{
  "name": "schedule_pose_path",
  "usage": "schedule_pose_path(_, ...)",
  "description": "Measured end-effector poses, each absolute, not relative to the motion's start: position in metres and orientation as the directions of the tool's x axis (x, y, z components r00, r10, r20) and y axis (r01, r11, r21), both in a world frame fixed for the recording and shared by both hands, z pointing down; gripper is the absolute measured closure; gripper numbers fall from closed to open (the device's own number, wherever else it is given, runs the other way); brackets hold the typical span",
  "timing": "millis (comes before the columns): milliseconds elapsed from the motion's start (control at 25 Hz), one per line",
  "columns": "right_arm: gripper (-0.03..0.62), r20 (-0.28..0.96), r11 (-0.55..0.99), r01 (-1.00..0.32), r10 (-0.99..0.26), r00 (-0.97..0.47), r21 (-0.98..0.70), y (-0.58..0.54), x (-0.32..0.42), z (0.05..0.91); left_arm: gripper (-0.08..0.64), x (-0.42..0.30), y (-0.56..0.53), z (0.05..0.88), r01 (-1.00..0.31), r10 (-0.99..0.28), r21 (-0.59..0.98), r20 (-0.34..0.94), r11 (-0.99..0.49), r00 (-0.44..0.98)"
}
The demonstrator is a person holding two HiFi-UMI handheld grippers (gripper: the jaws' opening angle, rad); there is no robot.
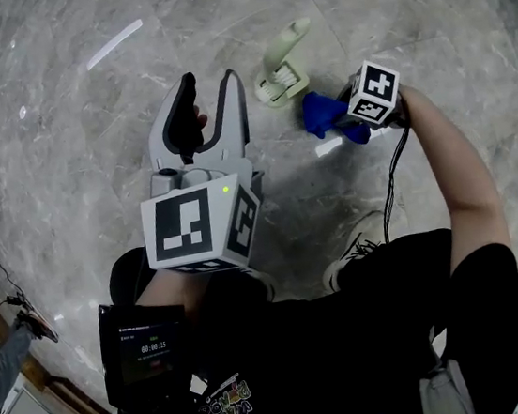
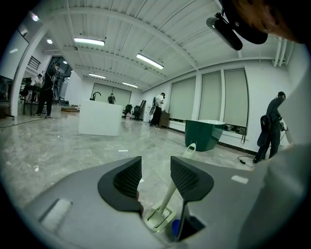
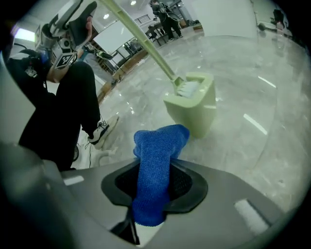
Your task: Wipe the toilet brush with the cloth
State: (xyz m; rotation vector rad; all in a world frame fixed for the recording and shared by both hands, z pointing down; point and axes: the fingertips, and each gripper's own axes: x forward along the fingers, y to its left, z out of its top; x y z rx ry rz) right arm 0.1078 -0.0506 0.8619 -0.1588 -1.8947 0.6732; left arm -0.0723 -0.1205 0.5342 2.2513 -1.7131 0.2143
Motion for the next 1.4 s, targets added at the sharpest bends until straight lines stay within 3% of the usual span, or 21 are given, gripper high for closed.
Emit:
schedule_pose_path(240, 0.469, 0.784, 0.880, -0.145, 0.315, -0.535, -0.453, -0.048, 0.013, 0.862, 0.371, -0.074, -0.120, 0.540, -0.964, -0.910, 0.127, 0.320, -0.233, 0.262)
schedule_pose_path(520, 0.469, 0.772, 0.878, -0.282, 0.141, -0.620, -0.387, -0.077, -0.023, 0.868, 0.371, -0.079, -0.116, 0.537, -0.968, -0.917, 0.129, 0.314, -0.214, 0.245)
schedule_pose_path(760, 0.469, 0.746, 0.839, -0.221, 0.284, -0.602, -0.497, -0.055, -0.001, 0.875, 0.372, -0.081, -0.116, 0.544, -0.968, -0.917, 0.138, 0.316, -0.208, 0.242)
schedule_pose_path(840, 0.469, 0.759, 0.833, -0.254, 0.268, -0.593, -0.492, -0.063, 0.022, 0.878, 0.372, -0.079, -0.116, 0.544, -0.967, -0.916, 0.142, 0.316, -0.212, 0.247)
schedule_pose_path(1000, 0.469, 0.788, 0.803, -0.411, 0.113, -0.605, -0.431, -0.113, 0.074, 0.873, 0.371, -0.075, -0.117, 0.542, -0.965, -0.915, 0.143, 0.313, -0.221, 0.256)
schedule_pose_path(1120, 0.469, 0.811, 0.763, -0.559, -0.080, -0.580, -0.325, -0.163, 0.115, 0.861, 0.372, -0.076, -0.118, 0.542, -0.964, -0.916, 0.142, 0.308, -0.224, 0.258)
schedule_pose_path(1280, 0.471, 0.805, 0.656, -0.755, -0.435, -0.404, -0.024, -0.230, 0.172, 0.833, 0.372, -0.079, -0.119, 0.542, -0.966, -0.916, 0.138, 0.312, -0.219, 0.252)
schedule_pose_path(1400, 0.471, 0.780, 0.573, -0.808, -0.566, -0.267, 0.139, -0.249, 0.195, 0.828, 0.371, -0.081, -0.121, 0.543, -0.968, -0.916, 0.129, 0.318, -0.214, 0.245)
